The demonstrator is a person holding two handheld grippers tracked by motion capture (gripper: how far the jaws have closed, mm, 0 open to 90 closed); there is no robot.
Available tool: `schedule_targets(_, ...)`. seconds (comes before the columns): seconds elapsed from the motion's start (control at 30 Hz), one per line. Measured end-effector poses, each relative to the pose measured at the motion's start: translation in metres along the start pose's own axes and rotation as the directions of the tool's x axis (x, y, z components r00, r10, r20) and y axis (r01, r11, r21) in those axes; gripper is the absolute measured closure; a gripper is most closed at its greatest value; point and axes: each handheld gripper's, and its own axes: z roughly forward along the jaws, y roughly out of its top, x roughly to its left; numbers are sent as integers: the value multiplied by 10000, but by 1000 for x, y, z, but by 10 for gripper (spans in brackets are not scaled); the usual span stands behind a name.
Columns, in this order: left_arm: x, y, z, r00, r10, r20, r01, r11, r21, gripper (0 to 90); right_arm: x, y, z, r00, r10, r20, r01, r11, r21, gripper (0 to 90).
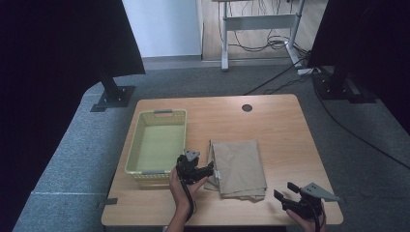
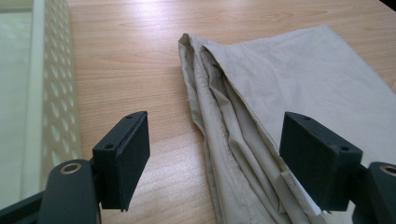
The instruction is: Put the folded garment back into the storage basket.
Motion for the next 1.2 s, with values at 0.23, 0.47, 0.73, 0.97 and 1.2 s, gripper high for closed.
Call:
schedule_targets(0.23, -1, 3, 4, 10000, -2, -1, 2, 10000, 74, 242, 0, 0, 0, 10000, 35, 7, -35, 10000, -4, 291)
schedule_targets(0.47, -1, 7, 7, 10000, 49, 6, -49, 9999, 116, 240, -1, 0, 0, 10000, 48, -6, -48, 10000, -15, 291)
schedule_targets(0.73, -3, 10, 14, 9996, 214, -156, -210, 9995, 242, 234, 0, 0, 0, 10000, 50, -13, -50, 10000, -20, 291)
schedule_targets(0.97, -4, 13, 18, 9994, 272, -197, -266, 9992, 306, 233, -1, 0, 0, 10000, 56, -30, -56, 10000, -24, 291)
schedule_targets(1.2, -7, 17, 25, 9990, 383, -227, -374, 9985, 395, 230, -1, 0, 1, 10000, 66, -60, -66, 10000, -16, 291)
